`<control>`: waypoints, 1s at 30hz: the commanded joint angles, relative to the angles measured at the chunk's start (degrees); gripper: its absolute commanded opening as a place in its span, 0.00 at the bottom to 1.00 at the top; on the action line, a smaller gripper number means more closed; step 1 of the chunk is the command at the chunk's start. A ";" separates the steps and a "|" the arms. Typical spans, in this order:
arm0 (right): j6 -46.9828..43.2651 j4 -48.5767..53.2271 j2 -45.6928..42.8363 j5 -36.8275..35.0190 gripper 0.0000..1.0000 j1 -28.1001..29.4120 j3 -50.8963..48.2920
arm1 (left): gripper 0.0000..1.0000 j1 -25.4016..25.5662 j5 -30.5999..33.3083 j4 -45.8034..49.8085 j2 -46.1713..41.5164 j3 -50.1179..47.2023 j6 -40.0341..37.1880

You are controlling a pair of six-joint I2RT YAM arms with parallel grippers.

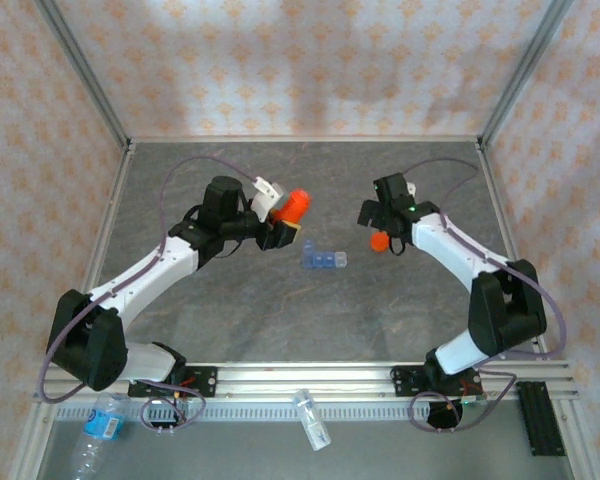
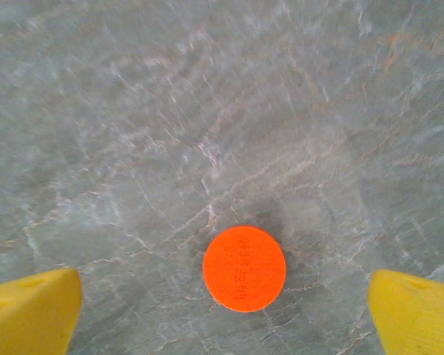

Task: Sort the pills into containers

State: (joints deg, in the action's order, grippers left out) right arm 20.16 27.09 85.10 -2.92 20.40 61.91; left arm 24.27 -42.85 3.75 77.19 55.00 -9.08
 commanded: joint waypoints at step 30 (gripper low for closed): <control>-0.25 1.92 5.55 23.00 0.78 0.99 -1.55 | 0.00 2.89 3.60 1.53 -3.95 -9.01 6.06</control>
State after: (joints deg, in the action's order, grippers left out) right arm 20.71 27.29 88.75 18.00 20.03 58.92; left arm 26.15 -41.21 7.11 74.96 46.85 -5.37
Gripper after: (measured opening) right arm 0.783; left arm 0.539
